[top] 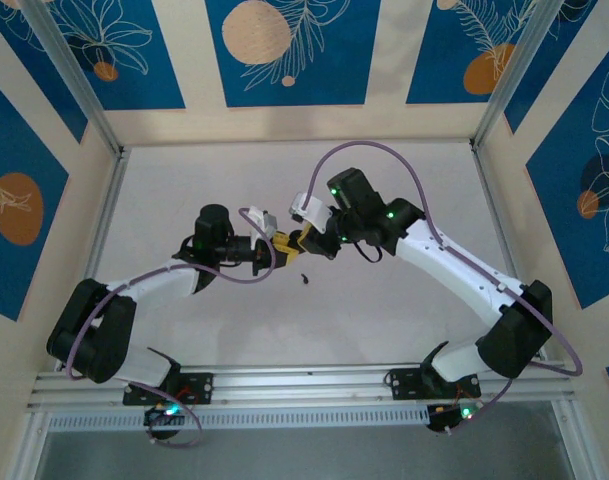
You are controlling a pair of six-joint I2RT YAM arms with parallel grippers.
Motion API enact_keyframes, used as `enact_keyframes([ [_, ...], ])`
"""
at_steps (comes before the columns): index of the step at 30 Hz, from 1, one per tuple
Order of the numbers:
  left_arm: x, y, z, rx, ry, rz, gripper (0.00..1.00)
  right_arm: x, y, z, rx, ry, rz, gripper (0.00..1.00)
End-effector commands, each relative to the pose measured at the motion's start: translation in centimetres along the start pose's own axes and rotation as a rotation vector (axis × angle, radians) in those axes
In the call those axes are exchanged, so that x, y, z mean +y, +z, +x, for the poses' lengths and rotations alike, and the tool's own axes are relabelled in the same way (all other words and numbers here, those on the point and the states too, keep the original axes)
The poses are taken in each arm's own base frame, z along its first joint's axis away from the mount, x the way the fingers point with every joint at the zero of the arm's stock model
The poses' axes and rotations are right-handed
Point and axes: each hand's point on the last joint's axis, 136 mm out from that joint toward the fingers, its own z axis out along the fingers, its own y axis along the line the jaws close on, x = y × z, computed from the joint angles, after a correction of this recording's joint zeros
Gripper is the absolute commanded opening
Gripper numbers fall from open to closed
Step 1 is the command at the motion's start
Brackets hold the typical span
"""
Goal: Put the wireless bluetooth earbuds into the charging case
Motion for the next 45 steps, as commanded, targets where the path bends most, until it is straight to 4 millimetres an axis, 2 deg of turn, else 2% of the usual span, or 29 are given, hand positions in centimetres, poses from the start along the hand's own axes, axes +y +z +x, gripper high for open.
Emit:
enact_keyframes([
  [1,-0.5,-0.4,-2.0,-0.037,0.081,0.033,0.22,0.8,0.5,0.2,0.034,-0.022,-0.034,0.15],
  [7,-0.7,-0.5,-2.0,-0.034,0.087,0.035,0.22,1.2,0.8,0.0,0.039,-0.031,-0.044,0.20],
  [18,-0.8,-0.6,-2.0,-0.032,0.093,0.030,0.23,1.3,-0.1,-0.8,0.015,-0.034,-0.031,0.31],
  [23,-0.6,-0.6,-1.7,-0.028,0.101,0.012,0.23,1.2,-1.5,-1.7,-0.032,-0.010,-0.008,0.36],
  [28,0.1,-1.1,-0.9,-0.022,0.123,-0.064,0.23,0.7,-3.6,-2.4,-0.106,0.113,-0.004,0.38],
  [31,0.5,-1.3,-0.4,-0.011,0.120,-0.108,0.23,0.2,-4.2,-1.7,-0.115,0.234,-0.017,0.38],
  [35,0.9,-2.0,0.6,0.007,0.103,-0.182,0.23,-0.5,-3.8,0.5,-0.082,0.432,-0.041,0.38],
  [41,1.8,-3.7,2.5,0.050,0.070,-0.336,0.24,-0.9,-1.0,5.5,0.057,0.722,-0.059,0.38],
  [45,1.9,-4.8,3.4,0.077,0.051,-0.402,0.23,-1.6,1.6,9.3,0.240,0.877,-0.005,0.37],
])
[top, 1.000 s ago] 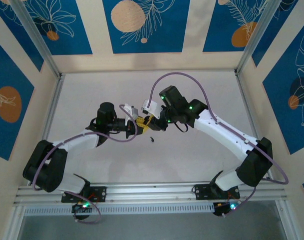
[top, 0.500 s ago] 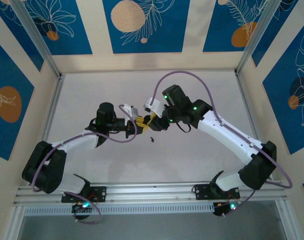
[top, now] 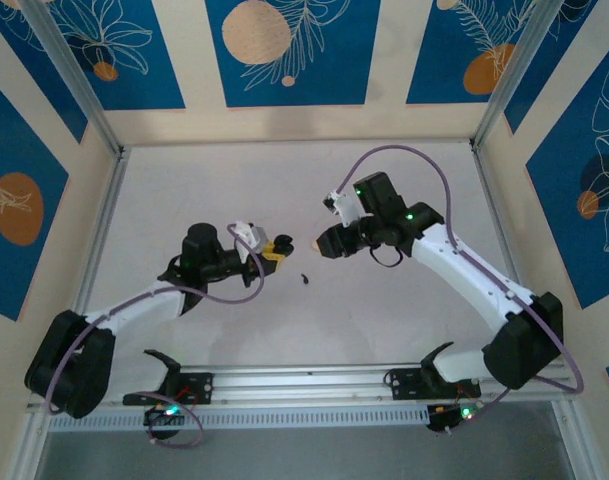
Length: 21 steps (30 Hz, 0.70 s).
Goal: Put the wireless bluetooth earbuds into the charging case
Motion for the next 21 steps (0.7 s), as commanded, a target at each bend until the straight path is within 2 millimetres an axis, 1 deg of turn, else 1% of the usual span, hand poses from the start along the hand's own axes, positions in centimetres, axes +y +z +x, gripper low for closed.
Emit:
enact_keyframes([
  [1,1.1,-1.1,1.1,0.035,-0.007,-0.100,0.24,-2.2,2.5,2.8,0.161,0.207,0.067,0.37],
  [3,1.0,-1.5,1.2,0.035,-0.011,-0.114,0.24,-2.8,3.8,3.4,0.225,0.255,0.085,0.37],
  [6,0.9,-2.0,1.5,0.037,-0.017,-0.132,0.24,-2.9,5.8,3.8,0.291,0.289,0.077,0.36],
  [13,0.8,-2.8,1.4,0.042,-0.011,-0.160,0.24,-4.1,9.6,3.7,0.380,0.334,0.083,0.37],
  [18,0.9,-2.9,1.5,0.048,-0.014,-0.167,0.24,-4.2,11.9,3.5,0.411,0.326,0.060,0.37],
  [21,0.9,-3.0,1.5,0.049,-0.013,-0.171,0.24,-4.1,13.0,3.4,0.428,0.313,0.049,0.37],
])
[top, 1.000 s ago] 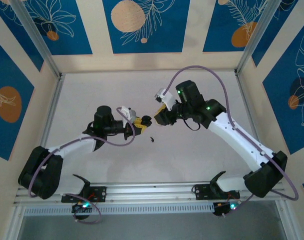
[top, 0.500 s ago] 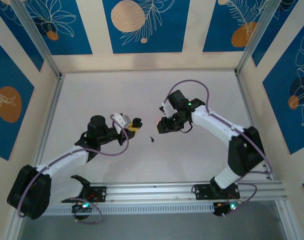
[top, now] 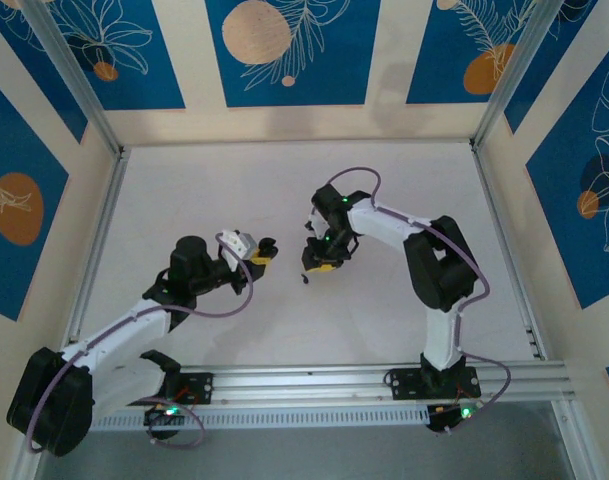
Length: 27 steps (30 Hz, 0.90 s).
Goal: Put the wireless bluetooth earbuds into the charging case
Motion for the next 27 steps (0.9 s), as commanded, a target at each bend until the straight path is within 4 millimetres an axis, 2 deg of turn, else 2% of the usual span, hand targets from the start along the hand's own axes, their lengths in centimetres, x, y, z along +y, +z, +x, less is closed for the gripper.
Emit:
enact_keyframes([
  [1,0.3,-0.4,0.4,0.008,0.002,-0.020,0.24,1.7,0.5,-0.4,0.022,-0.032,-0.045,0.37],
  [9,0.4,-0.5,0.4,0.012,0.002,-0.029,0.24,4.6,1.2,-1.0,0.020,-0.121,-0.131,0.35],
  [13,0.4,-0.5,0.5,0.014,0.001,-0.032,0.24,5.0,2.0,-1.3,0.034,-0.140,-0.137,0.35],
  [22,0.5,-0.8,0.6,0.022,0.002,-0.045,0.24,3.9,3.9,-1.7,0.078,-0.158,-0.089,0.35],
  [27,0.5,-1.0,0.6,0.023,0.000,-0.048,0.24,2.4,4.4,-1.2,0.092,-0.146,-0.024,0.36],
])
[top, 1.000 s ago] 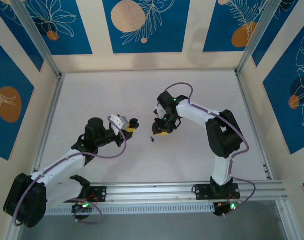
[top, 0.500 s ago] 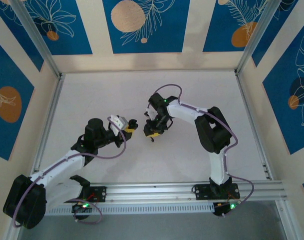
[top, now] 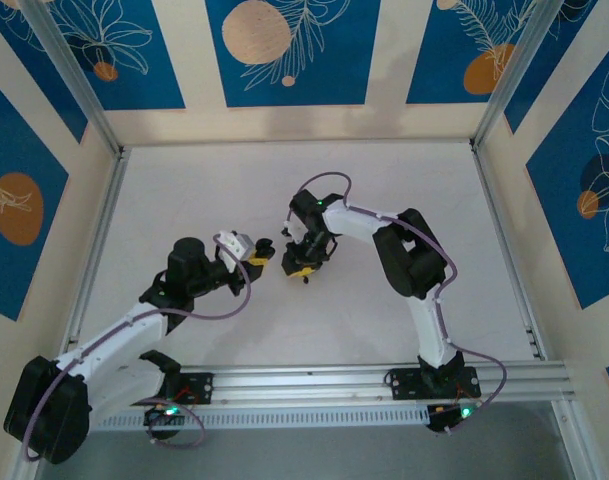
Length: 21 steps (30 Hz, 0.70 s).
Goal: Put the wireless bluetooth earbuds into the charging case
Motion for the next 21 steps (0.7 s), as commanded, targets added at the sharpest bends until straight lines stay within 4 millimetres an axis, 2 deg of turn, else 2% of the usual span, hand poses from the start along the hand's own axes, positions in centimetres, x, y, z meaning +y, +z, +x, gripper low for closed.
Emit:
enact_keyframes([
  [1,0.3,-0.3,0.6,0.012,0.004,-0.018,0.24,-0.9,0.1,0.6,0.023,-0.002,0.056,0.37],
  [11,0.2,-0.3,0.5,0.009,0.002,-0.012,0.24,-3.7,-1.4,2.0,0.018,0.059,0.139,0.37],
  [21,0.1,-0.3,0.4,0.005,-0.001,-0.006,0.24,-4.4,-2.5,3.5,0.013,0.085,0.175,0.37],
])
